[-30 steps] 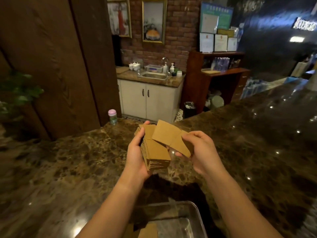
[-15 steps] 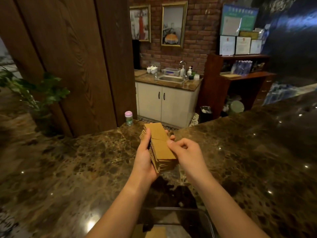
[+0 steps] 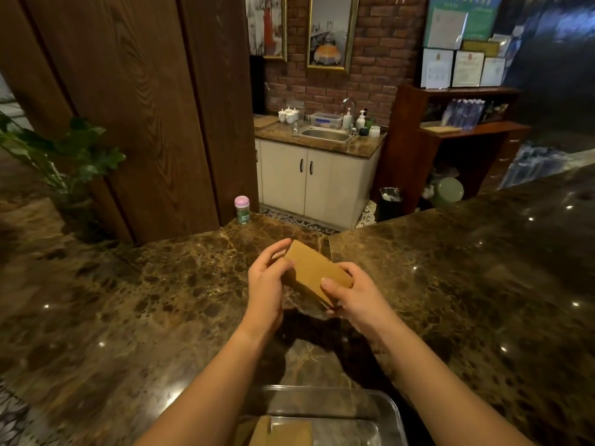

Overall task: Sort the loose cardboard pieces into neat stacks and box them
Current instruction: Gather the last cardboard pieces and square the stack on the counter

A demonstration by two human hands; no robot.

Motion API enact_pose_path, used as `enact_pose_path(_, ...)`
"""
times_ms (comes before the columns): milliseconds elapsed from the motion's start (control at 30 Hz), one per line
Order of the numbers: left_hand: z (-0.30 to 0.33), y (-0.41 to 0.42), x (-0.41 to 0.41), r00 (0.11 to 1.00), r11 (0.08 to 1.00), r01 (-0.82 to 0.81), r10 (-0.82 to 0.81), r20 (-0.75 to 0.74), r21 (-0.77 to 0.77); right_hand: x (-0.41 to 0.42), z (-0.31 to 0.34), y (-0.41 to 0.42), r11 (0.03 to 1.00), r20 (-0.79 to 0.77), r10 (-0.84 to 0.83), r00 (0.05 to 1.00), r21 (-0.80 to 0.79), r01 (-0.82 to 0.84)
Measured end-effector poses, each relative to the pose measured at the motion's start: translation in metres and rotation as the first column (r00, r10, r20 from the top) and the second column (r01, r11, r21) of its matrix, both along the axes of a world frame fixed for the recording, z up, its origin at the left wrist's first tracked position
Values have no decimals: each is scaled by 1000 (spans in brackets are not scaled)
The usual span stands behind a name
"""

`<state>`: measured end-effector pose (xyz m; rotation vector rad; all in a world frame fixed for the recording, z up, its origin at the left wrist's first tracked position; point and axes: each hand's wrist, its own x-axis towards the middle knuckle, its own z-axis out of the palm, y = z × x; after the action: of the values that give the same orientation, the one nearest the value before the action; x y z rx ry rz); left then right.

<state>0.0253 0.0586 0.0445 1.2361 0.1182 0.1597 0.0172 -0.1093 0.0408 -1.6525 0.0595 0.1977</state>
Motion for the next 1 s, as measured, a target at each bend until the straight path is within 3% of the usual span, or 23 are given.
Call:
enact_pose_path(67, -9, -4, 9, 991, 998, -46, 51, -126, 43, 7, -14, -8, 944, 189, 68, 980, -331, -2)
enact_pose_path(100, -13, -11, 14, 981, 997, -32, 44, -190, 66, 11, -22, -11, 916, 233, 125, 964, -402, -21)
enact_pose_path(200, -38, -31, 26, 937, 994, -57, 86, -338, 93, 16, -47, -18, 843, 250, 282, 926, -525, -115)
enact_pose_path(333, -69, -42, 36, 872, 993, -103, 115, -477, 51, 27, -78, -31, 810, 199, 309, 930, -568, -147)
enact_pose_path(400, -79, -45, 38, 870, 995, -67, 92, -484, 69, 30, -93, -36, 835, 153, 302, 941, -519, -183)
enact_pose_path(467, -84, -46, 39, 882, 994, -57, 94, -462, 94, 29, -101, -33, 918, 83, 221, 972, -354, -178)
enact_pose_path(533, -88, -47, 38, 899, 992, -82, 116, -423, 97, 27, -106, -24, 989, 42, 67, 997, -137, -61)
enact_pose_path(600, -90, -47, 37, 904, 993, -97, 118, -410, 72, 29, -112, -16, 997, 40, -76, 996, 1, 76)
enact_pose_path(833, -97, -46, 37, 947, 984, -23, 77, -313, 175, 31, -117, -8, 960, 73, -274, 959, 76, 269)
enact_pose_path(1000, -99, -49, 38, 934, 992, -81, 110, -341, 98, 33, -115, -3, 947, 40, -309, 950, 109, 303)
